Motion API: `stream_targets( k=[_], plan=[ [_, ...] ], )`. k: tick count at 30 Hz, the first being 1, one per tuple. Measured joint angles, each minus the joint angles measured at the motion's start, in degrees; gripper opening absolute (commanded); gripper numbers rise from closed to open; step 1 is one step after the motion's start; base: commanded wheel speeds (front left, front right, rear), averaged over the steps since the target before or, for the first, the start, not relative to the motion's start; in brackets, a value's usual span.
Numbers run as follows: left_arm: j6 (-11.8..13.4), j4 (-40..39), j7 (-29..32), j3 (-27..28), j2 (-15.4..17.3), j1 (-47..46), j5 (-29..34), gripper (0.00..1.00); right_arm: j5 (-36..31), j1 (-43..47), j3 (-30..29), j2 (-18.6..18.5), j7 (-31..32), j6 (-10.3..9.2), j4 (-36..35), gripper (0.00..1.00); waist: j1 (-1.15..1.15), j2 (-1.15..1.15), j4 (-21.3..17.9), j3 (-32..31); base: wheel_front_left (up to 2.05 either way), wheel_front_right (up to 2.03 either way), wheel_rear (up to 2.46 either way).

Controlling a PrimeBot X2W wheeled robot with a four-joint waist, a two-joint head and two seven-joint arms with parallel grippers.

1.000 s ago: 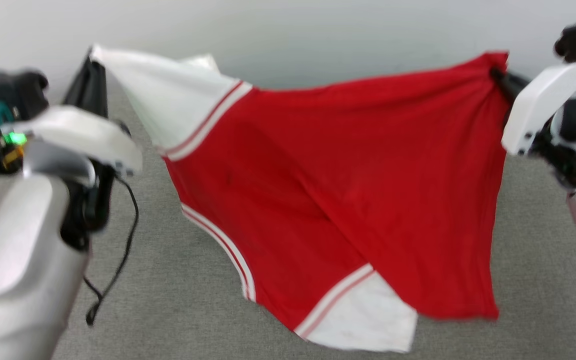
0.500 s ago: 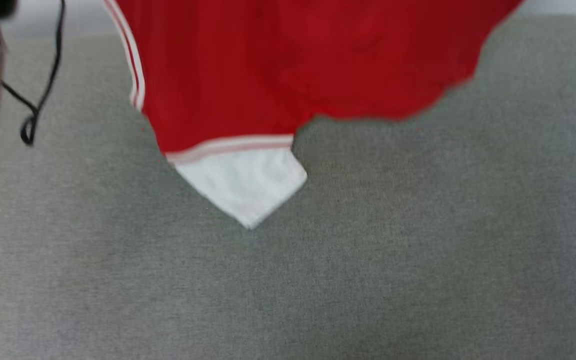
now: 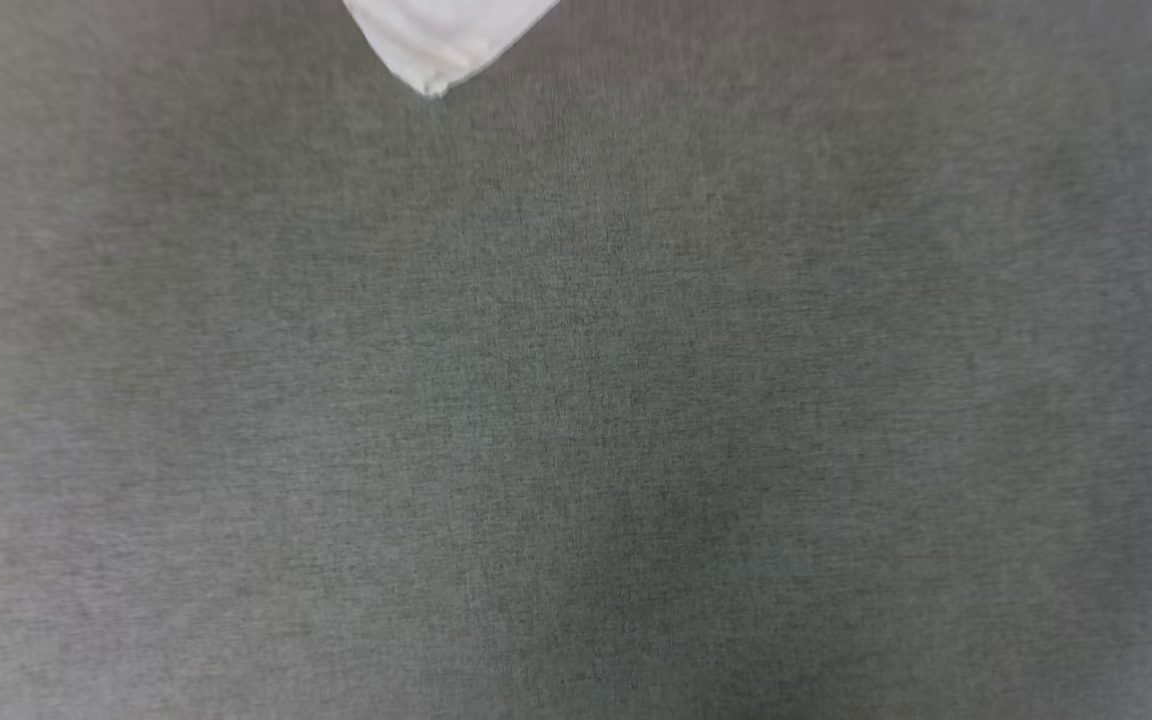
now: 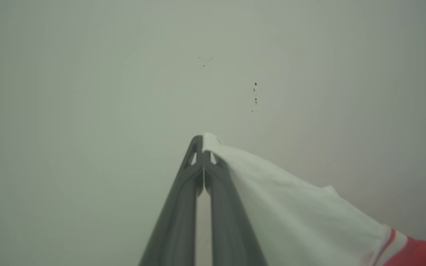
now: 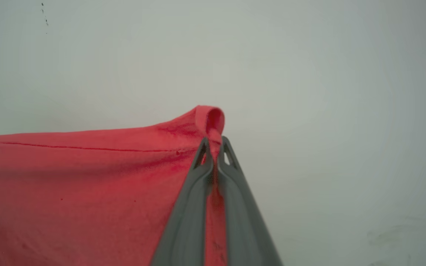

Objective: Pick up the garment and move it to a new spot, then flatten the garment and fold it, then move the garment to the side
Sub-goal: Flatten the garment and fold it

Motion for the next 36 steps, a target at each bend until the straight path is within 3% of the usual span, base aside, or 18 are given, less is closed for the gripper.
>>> stream_targets(
  k=[10,17,25,36],
  plan=[
    [-0.2,3.6,1.0,-1.1,-1.0,0.1,-0.5,0.00,2.3,-5.1,5.4,-0.2,-1.9,0.00,6.5,0.00,0.00,0.00,0.2,9.5,0.00,0.00,0.00],
    [-1.6,9.7,0.1,-1.8,-3.3,4.3,-2.6,0.00,6.4,-4.3,10.6,0.8,-4.5,0.00,13.6,0.00,0.00,0.00,0.8,10.7,0.00,0.00,0.00],
    [-5.6,18.4,-5.2,-0.5,-6.0,16.3,-7.6,0.00,11.9,8.8,17.9,2.2,-8.2,0.00,17.6,0.00,0.00,0.00,1.2,5.1,0.00,0.00,0.00],
    [-8.2,20.2,-11.7,2.0,-7.0,44.0,-13.4,0.00,19.4,34.3,26.4,-0.5,-13.0,0.00,12.4,0.00,-0.01,0.00,1.8,-10.0,0.00,0.00,0.00]
  ],
)
